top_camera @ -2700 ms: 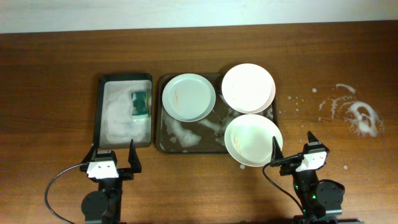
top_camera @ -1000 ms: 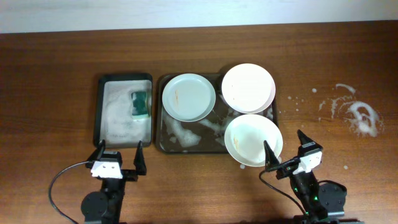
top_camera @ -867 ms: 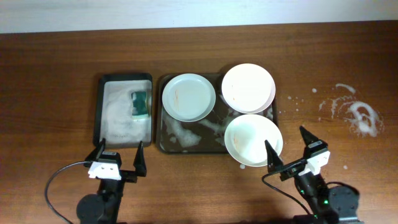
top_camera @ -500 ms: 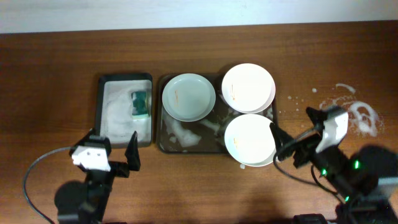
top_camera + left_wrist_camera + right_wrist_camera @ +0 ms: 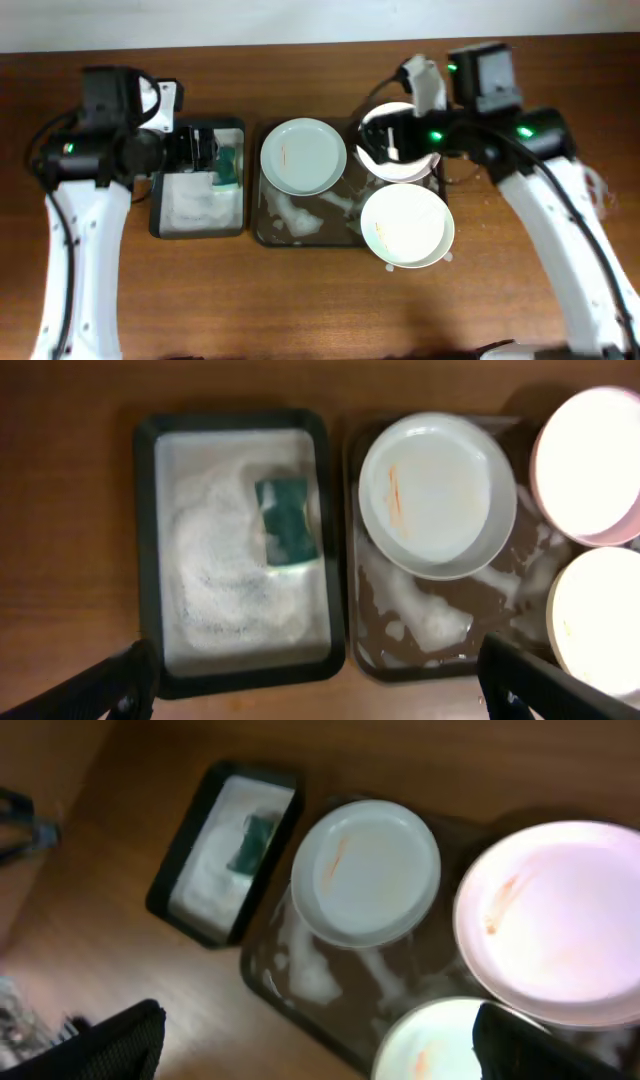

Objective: Clean dirty plates on tray and stack at the side
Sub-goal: 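Move the left gripper to the sponge and the right gripper to the pale green plate, then grasp the green-yellow sponge with the left gripper and lift it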

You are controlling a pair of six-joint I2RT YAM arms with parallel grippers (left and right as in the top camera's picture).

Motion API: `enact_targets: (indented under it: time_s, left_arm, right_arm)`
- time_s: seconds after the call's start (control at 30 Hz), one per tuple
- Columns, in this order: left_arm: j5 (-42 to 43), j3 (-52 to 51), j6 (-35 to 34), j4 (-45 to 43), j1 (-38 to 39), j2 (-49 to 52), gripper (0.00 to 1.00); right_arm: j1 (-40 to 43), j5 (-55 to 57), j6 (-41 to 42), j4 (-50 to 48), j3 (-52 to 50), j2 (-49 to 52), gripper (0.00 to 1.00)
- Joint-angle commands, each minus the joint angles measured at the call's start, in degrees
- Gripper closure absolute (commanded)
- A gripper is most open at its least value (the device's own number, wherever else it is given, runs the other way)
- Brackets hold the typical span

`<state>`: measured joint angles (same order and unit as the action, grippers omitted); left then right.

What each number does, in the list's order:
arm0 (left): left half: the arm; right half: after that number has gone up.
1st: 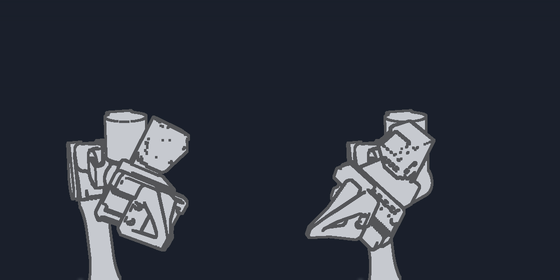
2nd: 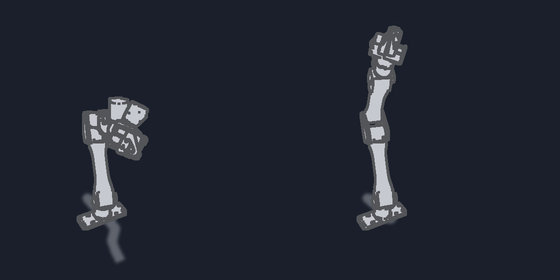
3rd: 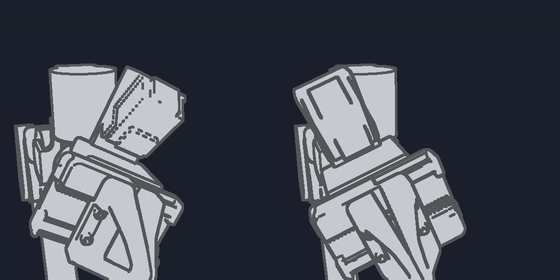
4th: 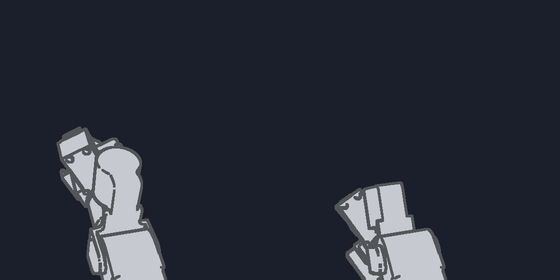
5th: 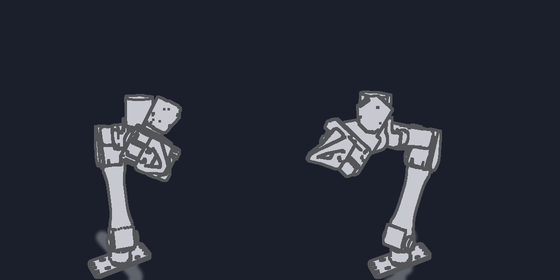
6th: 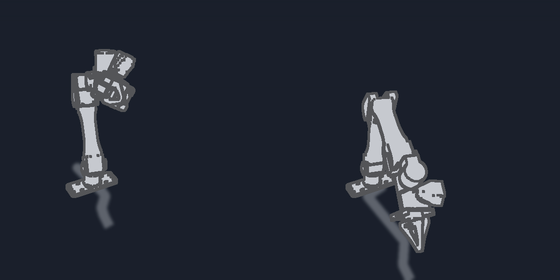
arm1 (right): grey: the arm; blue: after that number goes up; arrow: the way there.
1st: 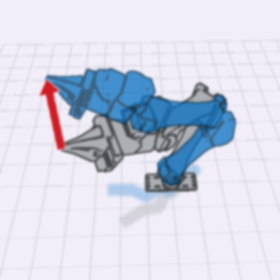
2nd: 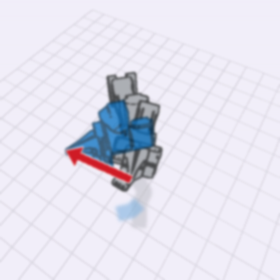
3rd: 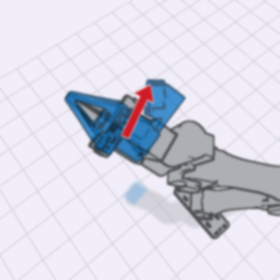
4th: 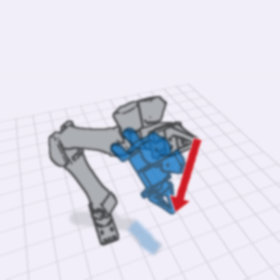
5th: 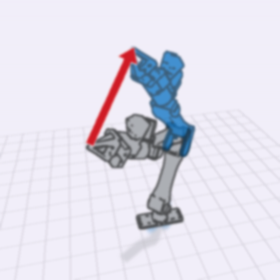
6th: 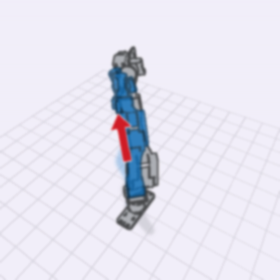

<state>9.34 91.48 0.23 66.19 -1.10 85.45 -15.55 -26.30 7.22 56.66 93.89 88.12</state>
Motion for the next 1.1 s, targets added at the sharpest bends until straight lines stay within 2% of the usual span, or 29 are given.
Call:
enact_targets:
  time_s: [0.0,0.03,0.07,0.17,0.2,0.27,0.33,0.47,0.5,0.77,0.9,1.07]
  left_arm:
    - [1.2,1.2,0.7,0.7,-0.2,4.9,0.01]
    - [0.0,1.2,0.7,0.2,-0.2,6.2,0.01]
    - [-1.2,1.2,0.7,-0.5,-0.2,7.5,0.01]
    - [-1.5,1.2,0.6,-3.4,-0.2,10.2,0.01]
    - [-1.8,1.2,0.7,-4.3,-0.2,10.6,0.01]
    - [-2.1,1.2,0.7,-6.8,-0.2,11.1,0.01]
    - [-3.5,1.2,0.7,-7.8,-0.2,11.1,0.01]
    - [-4.7,1.2,0.7,-8.2,-0.2,11.2,0.01]
    - [-4.7,1.2,0.7,-8.3,-0.2,11.2,0.01]
    - [-4.7,1.2,0.7,-9.2,-0.2,11.4,0.01]
    - [-4.7,1.2,0.7,-9.4,-0.2,12.7,0.01]
    - [-4.7,1.2,0.7,-9.5,-0.2,15.8,0.01]
  right_arm:
    - [-0.6,-1.6,7.2,-3.4,1.3,6.2,0.02]
    - [-0.6,-1.6,7.3,-4.1,1.3,8.5,0.00]
    - [-0.7,-1.5,8.6,-4.6,1.3,11.6,0.03]
    - [-2.4,0.3,10.1,-6.3,1.3,19.3,0.26]
    - [-3.3,2.4,12.0,-7.3,1.3,21.7,0.28]
    - [-4.9,7.4,16.6,-8.3,1.3,26.0,0.28]
    - [-5.9,7.6,17.3,-8.8,1.3,29.3,0.30]
    - [-6.4,10.7,21.7,-10.4,1.3,33.4,0.37]
    - [-6.4,11.0,22.0,-11.4,1.3,34.2,0.40]
    - [-6.6,15.5,22.0,-15.5,1.2,36.0,0.41]
    - [-7.5,16.9,21.6,-17.6,1.2,36.0,0.50]
    - [-8.8,19.5,21.6,-19.9,-1.0,36.0,0.51]
